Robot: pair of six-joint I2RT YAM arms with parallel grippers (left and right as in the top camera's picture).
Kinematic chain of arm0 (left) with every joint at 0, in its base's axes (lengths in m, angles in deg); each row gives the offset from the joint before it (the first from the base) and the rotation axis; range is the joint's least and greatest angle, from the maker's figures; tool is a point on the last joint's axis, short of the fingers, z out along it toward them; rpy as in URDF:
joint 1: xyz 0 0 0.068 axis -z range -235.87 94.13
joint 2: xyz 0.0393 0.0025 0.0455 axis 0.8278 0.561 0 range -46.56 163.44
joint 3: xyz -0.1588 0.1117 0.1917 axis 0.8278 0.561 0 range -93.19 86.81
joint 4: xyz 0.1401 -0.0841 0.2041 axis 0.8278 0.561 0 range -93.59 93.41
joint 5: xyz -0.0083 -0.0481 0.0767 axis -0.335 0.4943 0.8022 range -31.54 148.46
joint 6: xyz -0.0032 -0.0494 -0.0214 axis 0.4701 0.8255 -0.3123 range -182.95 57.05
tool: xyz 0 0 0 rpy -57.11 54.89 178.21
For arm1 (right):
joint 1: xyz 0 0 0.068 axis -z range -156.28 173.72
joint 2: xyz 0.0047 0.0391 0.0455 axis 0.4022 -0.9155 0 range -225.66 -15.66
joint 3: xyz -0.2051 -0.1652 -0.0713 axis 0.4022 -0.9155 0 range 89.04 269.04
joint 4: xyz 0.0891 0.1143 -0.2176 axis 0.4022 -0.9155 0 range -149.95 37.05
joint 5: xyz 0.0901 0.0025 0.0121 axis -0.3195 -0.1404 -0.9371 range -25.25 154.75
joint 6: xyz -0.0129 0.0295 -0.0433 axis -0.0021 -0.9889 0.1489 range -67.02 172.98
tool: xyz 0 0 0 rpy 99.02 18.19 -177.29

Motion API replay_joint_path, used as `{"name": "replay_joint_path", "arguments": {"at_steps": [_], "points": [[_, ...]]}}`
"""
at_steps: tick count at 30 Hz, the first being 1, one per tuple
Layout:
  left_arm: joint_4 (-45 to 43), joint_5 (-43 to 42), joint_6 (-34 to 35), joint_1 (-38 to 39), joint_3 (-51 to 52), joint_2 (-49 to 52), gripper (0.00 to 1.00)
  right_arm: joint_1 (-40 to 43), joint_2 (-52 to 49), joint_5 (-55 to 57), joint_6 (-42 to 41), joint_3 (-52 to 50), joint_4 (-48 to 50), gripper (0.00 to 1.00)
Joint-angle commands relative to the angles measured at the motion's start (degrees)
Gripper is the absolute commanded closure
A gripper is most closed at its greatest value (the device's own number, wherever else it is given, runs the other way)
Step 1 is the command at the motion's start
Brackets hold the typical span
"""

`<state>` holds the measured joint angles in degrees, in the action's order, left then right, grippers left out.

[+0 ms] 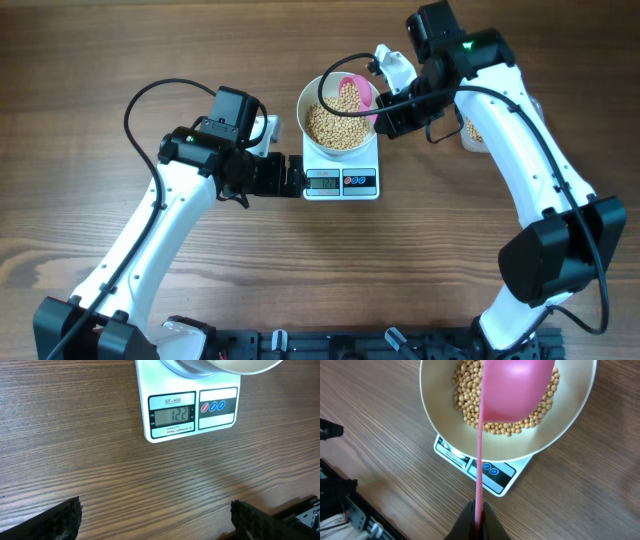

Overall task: Scoop item into bowl and weigh 150g on scale
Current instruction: 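Tip the scoop to pour soybeans into the white bowl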

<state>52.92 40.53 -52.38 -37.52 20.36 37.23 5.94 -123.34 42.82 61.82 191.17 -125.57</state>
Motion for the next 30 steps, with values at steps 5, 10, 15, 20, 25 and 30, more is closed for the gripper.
{"name": "replay_joint_path", "arguments": {"at_steps": [5,10,15,20,25,30], "points": [[0.0,-0.5,-1.2,-0.2,0.1,0.4,0.0,-3.2,1.8,7.6,4.6,1.4,-0.1,0.96],[0.0,-0.5,-1.1,-0.2,0.1,0.4,0.0,-4.9,1.8,9.5,4.6,1.4,0.0,0.96],[0.0,-0.5,-1.1,-0.1,0.1,0.4,0.0,-4.9,1.8,9.5,4.5,1.4,-0.1,0.96],[0.0,-0.5,-1.1,-0.2,0.1,0.4,0.0,-4.9,1.8,9.5,4.7,1.4,0.2,0.96],[0.0,-0.5,-1.1,-0.1,0.1,0.4,0.0,-4.9,1.8,9.5,4.7,1.4,0.6,0.96],[0.0,-0.5,-1.1,-0.1,0.1,0.4,0.0,-4.9,1.8,9.9,6.3,1.4,1.0,0.96]]}}
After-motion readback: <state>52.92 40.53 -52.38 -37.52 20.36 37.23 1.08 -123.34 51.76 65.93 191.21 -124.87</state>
